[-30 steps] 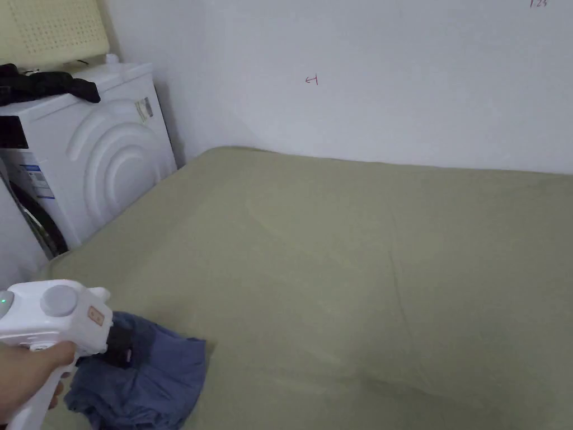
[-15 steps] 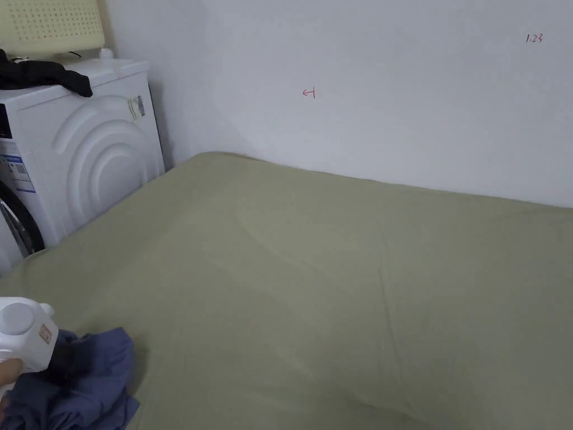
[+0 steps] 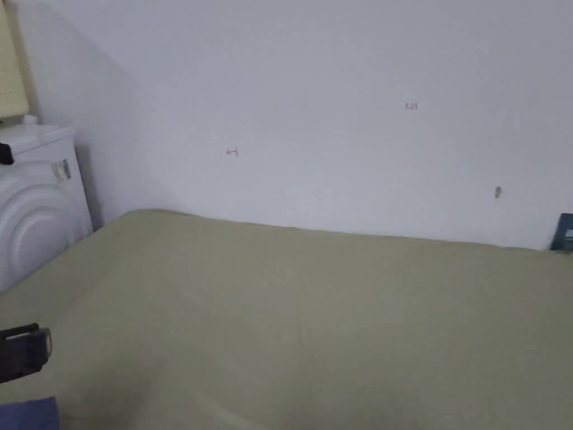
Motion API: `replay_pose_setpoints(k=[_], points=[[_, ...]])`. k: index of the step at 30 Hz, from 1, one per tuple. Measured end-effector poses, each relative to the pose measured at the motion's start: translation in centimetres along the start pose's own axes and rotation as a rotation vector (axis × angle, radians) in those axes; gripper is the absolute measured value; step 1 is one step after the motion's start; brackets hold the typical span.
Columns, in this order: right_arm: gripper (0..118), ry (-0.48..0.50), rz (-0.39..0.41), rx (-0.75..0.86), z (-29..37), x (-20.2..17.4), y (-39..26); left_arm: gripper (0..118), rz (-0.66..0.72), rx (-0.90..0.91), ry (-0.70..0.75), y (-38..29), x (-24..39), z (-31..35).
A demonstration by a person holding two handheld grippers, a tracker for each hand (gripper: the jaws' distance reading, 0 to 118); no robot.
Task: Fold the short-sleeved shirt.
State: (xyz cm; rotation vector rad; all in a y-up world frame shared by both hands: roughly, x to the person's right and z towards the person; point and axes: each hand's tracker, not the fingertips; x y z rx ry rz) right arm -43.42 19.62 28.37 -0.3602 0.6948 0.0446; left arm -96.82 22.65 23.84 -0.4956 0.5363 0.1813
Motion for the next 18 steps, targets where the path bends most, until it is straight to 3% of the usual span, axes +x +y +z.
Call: replay_pose_setpoints(k=[2,6,9,10,12,13,15,18], points=[[1,-0.098,0.027,0.074,1.1,0.6,1.3,113,-0.046,0.113,-0.073,-0.8,5.7,5.5],[1,-0.342,-0.021,0.213,2.8,2.5,4.5,114,-0.168,0.274,-0.247,-2.7,15.0,12.9],[5,-0.475,0.034,0.278,3.7,3.2,5.8,115,-0.159,0.323,-0.329,-4.3,19.9,16.1],[25,-0.500,0.041,0.278,3.9,3.4,6.1,115,-0.151,0.327,-0.368,-4.7,21.0,16.8],[118,-0.617,0.008,0.244,4.1,3.9,6.6,117,-0.138,0.332,-0.423,-5.5,23.4,17.9],[117,-0.580,0.002,0.191,4.3,4.0,6.9,118,-0.143,0.328,-0.421,-5.8,24.5,18.5],[118,-0.521,-0.047,0.292,6.0,4.4,7.2,118,-0.183,0.333,-0.418,-7.0,26.4,19.1],[118,-0.492,-0.053,0.269,6.2,4.5,6.4,118,-0.219,0.306,-0.375,-8.4,28.0,20.0]])
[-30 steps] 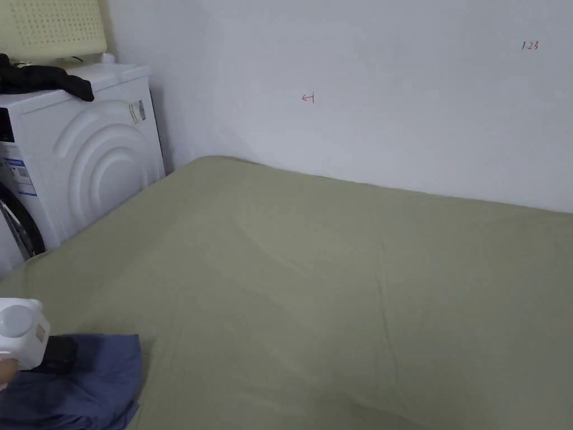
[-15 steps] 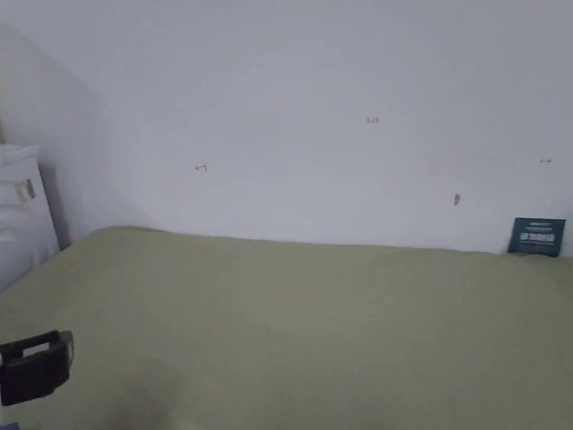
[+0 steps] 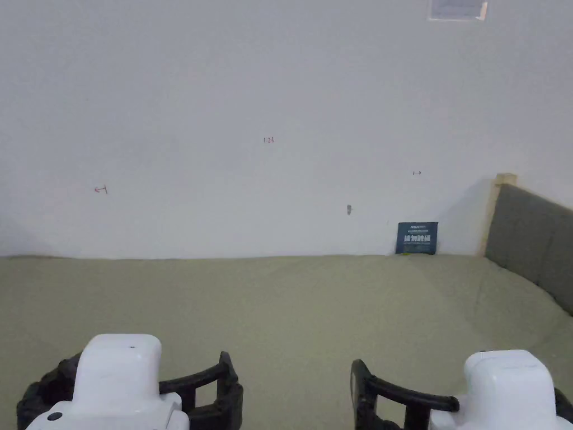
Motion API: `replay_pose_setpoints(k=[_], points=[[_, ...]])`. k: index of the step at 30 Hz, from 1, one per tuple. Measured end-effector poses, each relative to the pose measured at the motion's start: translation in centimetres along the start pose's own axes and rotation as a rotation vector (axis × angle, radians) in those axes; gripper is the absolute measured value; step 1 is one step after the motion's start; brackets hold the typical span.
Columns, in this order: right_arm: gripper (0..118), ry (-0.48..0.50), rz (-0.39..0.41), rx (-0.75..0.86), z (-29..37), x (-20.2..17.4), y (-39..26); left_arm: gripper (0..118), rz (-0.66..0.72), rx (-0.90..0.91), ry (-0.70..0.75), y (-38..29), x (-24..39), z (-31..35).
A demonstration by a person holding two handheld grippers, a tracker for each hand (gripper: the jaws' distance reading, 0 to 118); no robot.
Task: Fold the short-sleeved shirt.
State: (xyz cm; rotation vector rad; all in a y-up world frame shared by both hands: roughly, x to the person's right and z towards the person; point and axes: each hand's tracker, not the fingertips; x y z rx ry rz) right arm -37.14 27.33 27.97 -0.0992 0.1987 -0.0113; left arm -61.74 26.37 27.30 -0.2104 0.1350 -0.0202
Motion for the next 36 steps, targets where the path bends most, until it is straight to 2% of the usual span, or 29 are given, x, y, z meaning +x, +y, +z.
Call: replay_pose_setpoints(k=[5,11,13,16,19,23,30,36], points=[[118,0.027,0.004,-0.052,0.0,-0.1,-0.5,118,0.088,-0.097,-0.091,-1.0,0.2,0.5],[118,0.041,0.016,0.000,-0.7,0.0,0.9,118,0.040,-0.073,0.018,0.9,-0.6,-0.4],[118,0.034,-0.009,0.032,-1.1,0.6,2.0,118,0.105,-0.052,-0.021,2.0,-1.8,-1.0],[118,-0.015,-0.070,0.057,-2.1,2.1,3.5,118,0.219,-0.069,-0.174,3.4,-4.0,-1.7],[118,-0.091,-0.032,0.095,-2.8,2.8,4.4,118,0.161,-0.039,-0.099,5.1,-4.3,-2.1],[118,-0.106,0.017,0.109,-2.8,2.5,4.8,118,0.035,0.048,0.064,6.7,-2.6,-1.5],[118,-0.073,0.024,0.093,-2.5,1.2,4.4,118,0.024,0.057,0.034,7.5,-0.5,-1.4],[118,-0.089,0.070,0.092,-2.7,0.9,4.4,118,0.019,0.038,-0.015,7.1,-0.7,-1.5]])
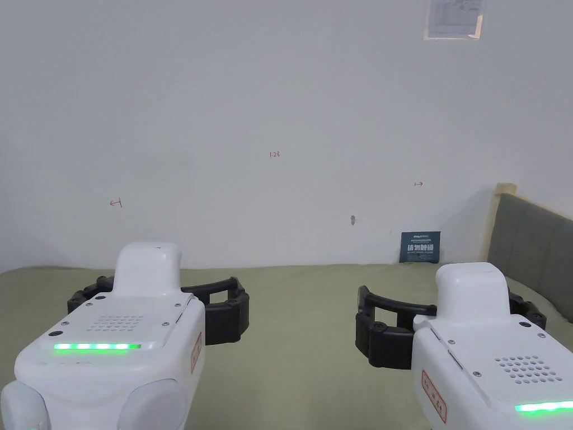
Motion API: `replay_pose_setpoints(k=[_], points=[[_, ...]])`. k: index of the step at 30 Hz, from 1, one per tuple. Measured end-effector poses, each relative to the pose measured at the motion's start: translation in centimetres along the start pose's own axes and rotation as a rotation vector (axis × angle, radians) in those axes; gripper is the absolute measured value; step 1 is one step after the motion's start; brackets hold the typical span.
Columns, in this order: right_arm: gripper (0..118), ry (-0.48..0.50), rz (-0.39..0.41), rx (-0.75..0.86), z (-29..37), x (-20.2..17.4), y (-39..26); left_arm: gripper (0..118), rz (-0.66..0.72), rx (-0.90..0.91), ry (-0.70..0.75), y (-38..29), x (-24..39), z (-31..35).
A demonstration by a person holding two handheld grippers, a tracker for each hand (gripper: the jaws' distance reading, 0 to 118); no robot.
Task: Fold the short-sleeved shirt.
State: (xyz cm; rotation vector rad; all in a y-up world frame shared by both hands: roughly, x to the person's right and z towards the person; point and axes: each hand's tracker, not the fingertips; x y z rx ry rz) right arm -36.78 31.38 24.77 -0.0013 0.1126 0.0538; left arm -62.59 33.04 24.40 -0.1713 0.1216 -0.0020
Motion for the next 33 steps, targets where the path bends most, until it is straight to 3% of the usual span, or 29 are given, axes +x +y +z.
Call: replay_pose_setpoints(k=[10,18,33], points=[[118,0.003,-0.003,-0.013,-0.3,-0.5,0.1,118,0.032,0.028,-0.021,1.0,-0.5,0.7],[118,0.011,-0.001,0.001,0.0,-0.9,0.3,118,-0.026,0.098,0.032,1.2,0.0,1.5],[118,0.009,0.000,0.011,0.5,-0.7,0.8,118,-0.008,0.059,0.027,1.2,0.4,2.1]])
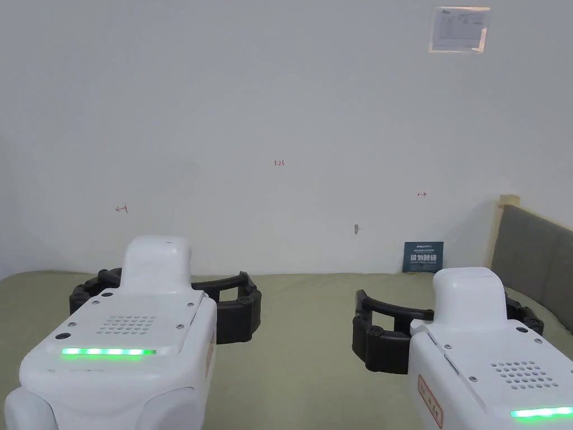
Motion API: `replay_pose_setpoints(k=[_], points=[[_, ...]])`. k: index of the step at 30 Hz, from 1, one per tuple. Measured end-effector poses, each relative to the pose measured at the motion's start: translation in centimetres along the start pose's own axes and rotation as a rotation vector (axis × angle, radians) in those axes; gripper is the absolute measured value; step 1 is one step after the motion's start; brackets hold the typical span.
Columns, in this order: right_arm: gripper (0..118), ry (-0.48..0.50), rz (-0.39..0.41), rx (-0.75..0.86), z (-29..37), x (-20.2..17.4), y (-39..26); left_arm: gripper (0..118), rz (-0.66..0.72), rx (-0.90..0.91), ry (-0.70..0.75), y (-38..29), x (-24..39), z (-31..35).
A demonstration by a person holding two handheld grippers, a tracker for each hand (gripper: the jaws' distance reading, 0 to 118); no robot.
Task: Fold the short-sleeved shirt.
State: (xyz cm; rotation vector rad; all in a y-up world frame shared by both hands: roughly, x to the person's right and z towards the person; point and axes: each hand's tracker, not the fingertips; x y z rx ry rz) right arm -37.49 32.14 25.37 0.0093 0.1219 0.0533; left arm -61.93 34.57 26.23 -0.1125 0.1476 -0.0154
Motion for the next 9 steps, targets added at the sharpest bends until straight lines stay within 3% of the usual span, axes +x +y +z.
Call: replay_pose_setpoints(k=[9], points=[[118,-0.001,0.009,0.000,0.32,0.07,0.00,118,0.026,-0.009,0.002,0.37,-0.40,0.29]])
